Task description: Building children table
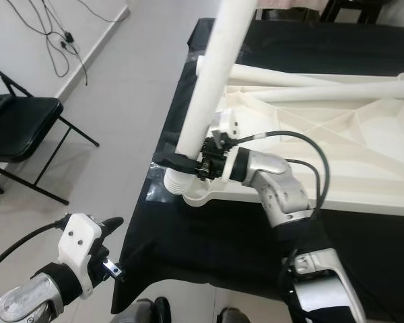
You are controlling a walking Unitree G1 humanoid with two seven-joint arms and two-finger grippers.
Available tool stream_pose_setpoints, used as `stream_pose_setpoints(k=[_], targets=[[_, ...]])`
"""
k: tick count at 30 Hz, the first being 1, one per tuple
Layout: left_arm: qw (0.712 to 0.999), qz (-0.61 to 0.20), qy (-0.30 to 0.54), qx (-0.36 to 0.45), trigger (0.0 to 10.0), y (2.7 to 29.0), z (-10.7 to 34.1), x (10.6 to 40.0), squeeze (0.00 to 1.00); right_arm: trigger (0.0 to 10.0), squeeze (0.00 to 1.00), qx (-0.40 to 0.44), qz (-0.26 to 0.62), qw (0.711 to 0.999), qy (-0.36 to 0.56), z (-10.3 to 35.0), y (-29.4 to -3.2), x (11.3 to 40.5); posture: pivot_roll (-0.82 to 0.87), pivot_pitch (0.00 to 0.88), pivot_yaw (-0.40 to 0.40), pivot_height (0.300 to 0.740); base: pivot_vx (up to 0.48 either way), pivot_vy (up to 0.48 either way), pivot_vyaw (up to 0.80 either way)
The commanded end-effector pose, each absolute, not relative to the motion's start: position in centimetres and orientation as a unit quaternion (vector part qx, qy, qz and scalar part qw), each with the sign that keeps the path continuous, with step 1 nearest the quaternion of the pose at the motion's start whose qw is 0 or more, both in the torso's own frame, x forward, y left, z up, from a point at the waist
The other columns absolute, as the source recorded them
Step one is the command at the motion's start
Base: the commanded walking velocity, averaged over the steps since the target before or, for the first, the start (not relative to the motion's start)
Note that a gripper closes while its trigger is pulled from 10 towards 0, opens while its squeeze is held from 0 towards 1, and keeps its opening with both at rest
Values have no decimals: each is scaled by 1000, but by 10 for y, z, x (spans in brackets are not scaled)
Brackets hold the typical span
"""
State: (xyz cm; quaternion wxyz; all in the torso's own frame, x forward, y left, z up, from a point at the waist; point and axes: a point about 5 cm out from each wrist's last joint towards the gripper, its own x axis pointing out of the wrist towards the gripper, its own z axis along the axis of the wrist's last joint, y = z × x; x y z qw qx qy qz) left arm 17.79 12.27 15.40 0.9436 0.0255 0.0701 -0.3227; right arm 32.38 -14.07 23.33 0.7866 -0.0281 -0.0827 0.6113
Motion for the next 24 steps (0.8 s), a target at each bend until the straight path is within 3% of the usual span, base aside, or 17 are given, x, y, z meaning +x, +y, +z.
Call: stream_pose_setpoints(k=[1, 7, 14, 17, 19, 24], targets=[[940, -332, 69, 31, 10000, 123, 154, 172, 0, 10000, 0, -22, 624, 778, -70, 230, -148, 323, 53, 313, 62, 740, 0, 0, 0], [938, -340, 64, 29, 10000, 121, 155, 171, 0, 10000, 0, -39, 647, 760, -57, 229, -155, 321, 52, 323, 63, 740, 0, 0, 0], [932, -355, 60, 36, 10000, 117, 156, 169, 0, 10000, 0, -108, 650, 752, -32, 213, -143, 324, 57, 332, 64, 740, 0, 0, 0], [932, -357, 60, 35, 10000, 117, 156, 169, 0, 10000, 0, -151, 657, 739, -22, 210, -141, 325, 58, 335, 64, 740, 0, 0, 0], [931, -358, 58, 36, 10000, 117, 156, 169, 0, 10000, 0, -196, 671, 714, -13, 210, -138, 324, 57, 337, 62, 740, 0, 0, 0], [931, -359, 58, 36, 10000, 117, 156, 169, 0, 10000, 0, -231, 688, 688, -4, 211, -134, 321, 53, 338, 61, 740, 0, 0, 0]])
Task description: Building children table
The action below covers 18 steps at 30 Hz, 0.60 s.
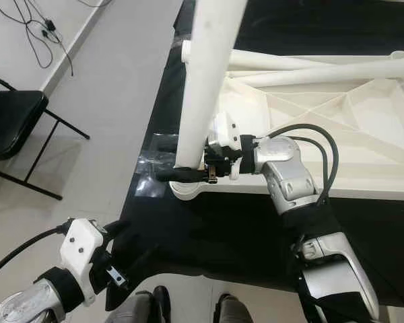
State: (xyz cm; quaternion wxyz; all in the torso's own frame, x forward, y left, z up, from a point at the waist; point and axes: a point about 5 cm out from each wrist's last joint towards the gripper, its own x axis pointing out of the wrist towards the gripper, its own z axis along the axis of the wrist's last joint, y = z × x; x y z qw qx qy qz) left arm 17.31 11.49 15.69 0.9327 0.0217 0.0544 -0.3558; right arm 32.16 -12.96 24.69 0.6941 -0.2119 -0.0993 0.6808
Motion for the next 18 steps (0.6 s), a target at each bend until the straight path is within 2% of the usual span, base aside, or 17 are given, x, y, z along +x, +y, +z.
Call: stream_pose_setpoints(k=[1, 3, 10, 12, 15, 18], targets=[[931, -360, 57, 37, 10000, 117, 156, 170, 0, 10000, 0, -247, 695, 675, 1, 212, -133, 320, 53, 338, 59, 740, 0, 0, 0], [930, -361, 57, 37, 10000, 116, 156, 170, 0, 10000, 0, -268, 703, 659, 7, 215, -132, 320, 51, 336, 58, 740, 0, 0, 0], [930, -363, 56, 38, 10000, 116, 155, 172, 0, 10000, 0, -262, 700, 664, 5, 225, -127, 326, 48, 336, 53, 740, 0, 0, 0], [930, -362, 55, 38, 10000, 116, 155, 172, 0, 10000, 0, -234, 692, 683, 16, 228, -123, 328, 46, 336, 50, 740, 0, 0, 0], [930, -362, 55, 38, 10000, 116, 155, 172, 0, 10000, 0, -223, 686, 692, 21, 228, -120, 329, 46, 337, 49, 740, 0, 0, 0], [930, -362, 54, 39, 10000, 115, 155, 172, 0, 10000, 0, -180, 662, 726, 46, 221, -113, 331, 44, 338, 47, 740, 0, 0, 0]])
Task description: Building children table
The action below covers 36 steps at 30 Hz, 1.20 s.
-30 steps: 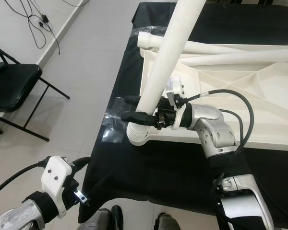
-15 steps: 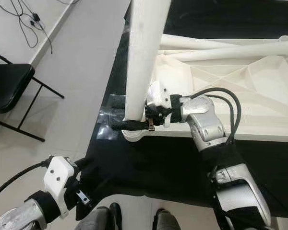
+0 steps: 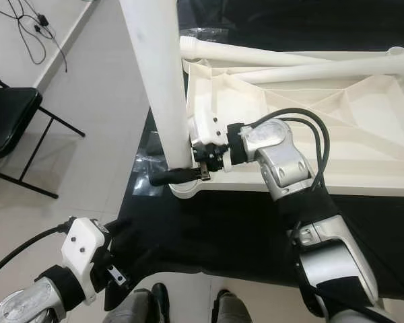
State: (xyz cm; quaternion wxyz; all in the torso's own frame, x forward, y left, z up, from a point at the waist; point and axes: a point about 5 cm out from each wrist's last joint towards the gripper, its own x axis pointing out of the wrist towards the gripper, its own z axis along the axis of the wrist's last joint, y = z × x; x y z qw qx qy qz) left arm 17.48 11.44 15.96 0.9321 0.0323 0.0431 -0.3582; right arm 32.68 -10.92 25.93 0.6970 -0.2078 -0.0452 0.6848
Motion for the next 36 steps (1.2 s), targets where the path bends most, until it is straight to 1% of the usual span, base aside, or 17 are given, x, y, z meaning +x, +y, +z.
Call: stream_pose_setpoints(k=[1, 8, 11, 12, 17, 18, 19, 20, 21, 22, 24, 25, 26, 27, 29, 32, 36], targets=[[930, -362, 54, 40, 10000, 115, 156, 172, 0, 10000, 0, -173, 658, 731, 51, 217, -113, 331, 44, 339, 47, 740, 0, 0, 0], [929, -363, 53, 41, 10000, 115, 156, 171, 0, 10000, 0, -157, 624, 762, 74, 197, -117, 329, 43, 341, 48, 740, 0, 0, 0], [929, -364, 54, 41, 10000, 114, 155, 171, 0, 10000, 0, -122, 586, 797, 82, 185, -118, 325, 41, 342, 45, 740, 0, 0, 0], [929, -364, 54, 41, 10000, 114, 155, 171, 0, 10000, 0, -122, 586, 797, 82, 185, -118, 325, 41, 342, 45, 740, 0, 0, 0], [929, -364, 54, 42, 10000, 115, 155, 171, 0, 10000, 0, -93, 546, 827, 97, 173, -121, 316, 36, 343, 48, 740, 0, 0, 0], [929, -364, 54, 43, 10000, 115, 155, 171, 0, 10000, 0, -83, 522, 843, 102, 170, -124, 315, 33, 342, 48, 740, 0, 0, 0], [929, -364, 54, 43, 10000, 115, 155, 171, 0, 10000, 0, -83, 522, 843, 102, 170, -124, 315, 33, 342, 48, 740, 0, 0, 0], [928, -365, 55, 44, 10000, 116, 154, 171, 0, 10000, 0, -69, 450, 884, 103, 165, -127, 311, 32, 338, 43, 740, 0, 0, 0], [928, -365, 55, 45, 10000, 116, 154, 171, 0, 10000, 0, -65, 424, 898, 102, 164, -128, 309, 33, 338, 43, 740, 0, 0, 0], [928, -365, 55, 45, 10000, 116, 154, 171, 0, 10000, 0, -65, 424, 898, 102, 164, -128, 309, 33, 338, 43, 740, 0, 0, 0], [928, -366, 56, 49, 10000, 117, 153, 171, 0, 10000, 0, -106, 346, 929, 81, 165, -127, 300, 34, 335, 42, 740, 0, 0, 0], [928, -366, 56, 49, 10000, 117, 153, 171, 0, 10000, 0, -106, 346, 929, 81, 165, -127, 300, 34, 335, 42, 740, 0, 0, 0], [928, -366, 57, 50, 10000, 117, 153, 170, 0, 10000, 0, -113, 269, 954, 74, 165, -125, 290, 31, 331, 41, 740, 0, 0, 0], [928, -366, 57, 51, 10000, 118, 153, 170, 0, 10000, 0, -103, 240, 963, 68, 164, -115, 271, 33, 330, 39, 740, 0, 0, 0], [928, -365, 57, 53, 10000, 118, 153, 171, 0, 10000, 0, -75, 220, 971, 56, 164, -100, 248, 34, 322, 49, 740, 0, 0, 0], [928, -365, 57, 54, 10000, 119, 153, 172, 0, 10000, 0, -66, 228, 970, 52, 164, -95, 246, 35, 317, 55, 740, 0, 0, 0], [926, -366, 58, 65, 10000, 122, 150, 174, 0, 10000, 0, -59, 214, 974, 46, 166, -102, 258, 28, 294, 60, 740, 0, 0, 0]])
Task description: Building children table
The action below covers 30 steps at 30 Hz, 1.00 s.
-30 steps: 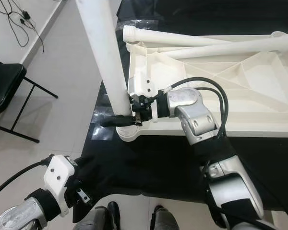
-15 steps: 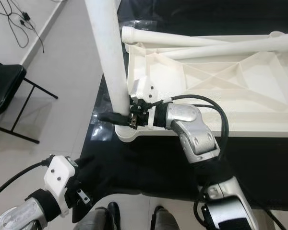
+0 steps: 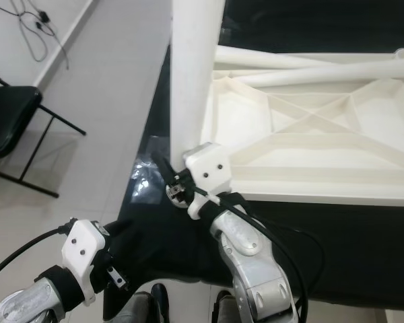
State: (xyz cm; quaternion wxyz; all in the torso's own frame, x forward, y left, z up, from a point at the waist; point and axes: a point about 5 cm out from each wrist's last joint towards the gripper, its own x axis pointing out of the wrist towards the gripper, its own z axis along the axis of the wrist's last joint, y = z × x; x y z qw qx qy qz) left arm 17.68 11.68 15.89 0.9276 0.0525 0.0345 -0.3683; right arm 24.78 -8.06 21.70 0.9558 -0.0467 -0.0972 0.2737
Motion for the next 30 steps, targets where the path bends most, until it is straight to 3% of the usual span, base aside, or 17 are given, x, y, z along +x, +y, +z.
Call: stream_pose_setpoints(k=[1, 9, 18, 25, 29, 30], targets=[[926, -366, 58, 65, 10000, 122, 150, 174, 0, 10000, 0, -59, 214, 974, 46, 166, -102, 258, 28, 294, 60, 740, 0, 0, 0], [928, -361, 51, 80, 10000, 125, 150, 179, 0, 10000, 0, -58, 201, 976, 52, 166, -96, 256, 25, 264, 60, 740, 0, 0, 0], [932, -347, 34, 94, 10000, 133, 155, 188, 0, 10000, 0, -72, 291, 954, 30, 166, -96, 257, 20, 250, 57, 740, 0, 0, 0], [939, -335, -16, 75, 10000, 143, 186, 206, 0, 10000, 0, -85, 321, 943, 39, 161, -98, 255, 15, 250, 59, 740, 0, 0, 0], [928, -363, -69, 48, 10000, 141, 221, 216, 0, 10000, 0, -89, 325, 941, 43, 160, -95, 256, 12, 249, 59, 740, 0, 0, 0], [919, -382, -87, 40, 10000, 140, 233, 218, 369, 10000, 0, -91, 328, 939, 45, 159, -95, 257, 12, 247, 58, 740, 0, 0, 0]])
